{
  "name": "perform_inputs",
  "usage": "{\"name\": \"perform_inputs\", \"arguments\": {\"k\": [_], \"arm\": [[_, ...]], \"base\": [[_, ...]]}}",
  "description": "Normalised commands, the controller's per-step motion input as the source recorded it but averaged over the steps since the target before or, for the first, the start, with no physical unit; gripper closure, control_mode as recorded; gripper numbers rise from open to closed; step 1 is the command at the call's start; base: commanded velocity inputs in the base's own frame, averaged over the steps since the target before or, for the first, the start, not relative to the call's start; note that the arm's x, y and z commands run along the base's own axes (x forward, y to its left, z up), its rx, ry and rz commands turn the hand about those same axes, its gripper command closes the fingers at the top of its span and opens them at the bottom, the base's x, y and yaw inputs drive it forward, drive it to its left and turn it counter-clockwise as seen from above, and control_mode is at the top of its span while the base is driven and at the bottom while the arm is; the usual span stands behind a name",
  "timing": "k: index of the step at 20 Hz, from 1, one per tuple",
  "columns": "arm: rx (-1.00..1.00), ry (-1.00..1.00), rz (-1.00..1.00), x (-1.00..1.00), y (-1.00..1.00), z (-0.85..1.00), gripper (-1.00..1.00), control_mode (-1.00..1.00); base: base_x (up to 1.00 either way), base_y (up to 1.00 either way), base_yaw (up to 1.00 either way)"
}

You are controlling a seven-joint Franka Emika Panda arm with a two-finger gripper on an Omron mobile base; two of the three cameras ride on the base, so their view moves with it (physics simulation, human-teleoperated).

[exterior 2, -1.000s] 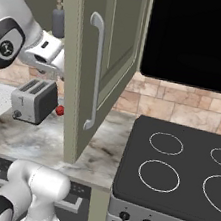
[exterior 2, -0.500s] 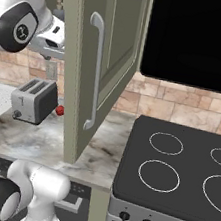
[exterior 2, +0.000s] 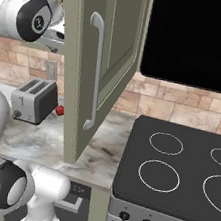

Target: Pick the soap dispenser and bar soap from the cabinet and place them on the counter.

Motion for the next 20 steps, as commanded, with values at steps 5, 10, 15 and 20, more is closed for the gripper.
{"name": "perform_inputs", "arguments": {"k": [5, 10, 15, 20], "arm": [[0.00, -0.05, 0.00, 0.35, 0.02, -0.05, -1.00, -1.00], [-0.01, -0.07, 0.04, 0.33, 0.00, -0.07, -1.00, -1.00], [0.00, -0.02, 0.06, 0.37, -0.06, -0.06, -1.00, -1.00], [-0.01, 0.01, 0.06, 0.45, -0.16, 0.00, -1.00, -1.00]], "base": [[0.00, 0.00, 0.00], [0.00, 0.00, 0.00], [0.00, 0.00, 0.00], [0.00, 0.00, 0.00]]}}
